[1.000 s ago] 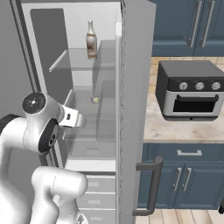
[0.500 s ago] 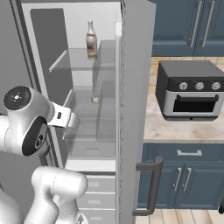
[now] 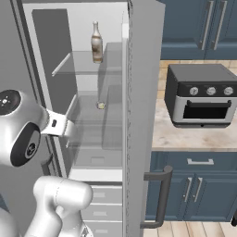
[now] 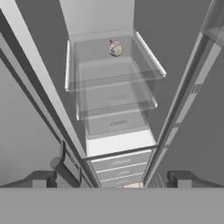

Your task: Place the liquors on the top shelf of the fridge to keep them out of children's reach, and place the garlic on lower shelves for easy access.

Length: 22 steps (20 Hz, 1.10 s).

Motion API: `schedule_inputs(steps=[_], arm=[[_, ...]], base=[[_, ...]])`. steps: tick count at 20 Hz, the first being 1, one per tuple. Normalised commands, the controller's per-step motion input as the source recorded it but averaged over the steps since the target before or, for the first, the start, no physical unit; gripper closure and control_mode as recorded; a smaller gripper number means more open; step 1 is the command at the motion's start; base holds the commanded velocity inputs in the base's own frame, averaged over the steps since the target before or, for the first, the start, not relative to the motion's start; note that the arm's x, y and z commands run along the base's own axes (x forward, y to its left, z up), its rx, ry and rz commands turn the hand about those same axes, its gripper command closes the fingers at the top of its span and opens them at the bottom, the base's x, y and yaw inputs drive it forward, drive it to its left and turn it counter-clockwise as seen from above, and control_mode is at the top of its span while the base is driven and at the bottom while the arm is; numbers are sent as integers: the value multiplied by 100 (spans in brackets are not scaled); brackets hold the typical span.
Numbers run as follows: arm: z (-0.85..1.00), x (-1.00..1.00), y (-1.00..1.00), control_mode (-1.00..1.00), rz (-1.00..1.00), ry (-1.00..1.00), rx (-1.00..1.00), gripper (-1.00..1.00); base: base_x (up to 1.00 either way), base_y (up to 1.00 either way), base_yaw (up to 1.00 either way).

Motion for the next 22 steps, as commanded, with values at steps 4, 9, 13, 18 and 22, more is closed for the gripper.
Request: schedule_inputs(steps=[4, 9, 13, 18, 22], arm=[[0, -14, 11, -100, 0, 0, -5, -100], [0, 0, 0, 100, 0, 0, 0, -100], [0, 0, 0, 100, 0, 0, 0, -100], [0, 0, 0, 100, 0, 0, 0, -100], [0, 0, 0, 100, 0, 0, 0, -100]], base=[[0, 0, 0], [-34, 4, 1], [-46, 28, 4], [-40, 55, 8], [-7, 81, 8]])
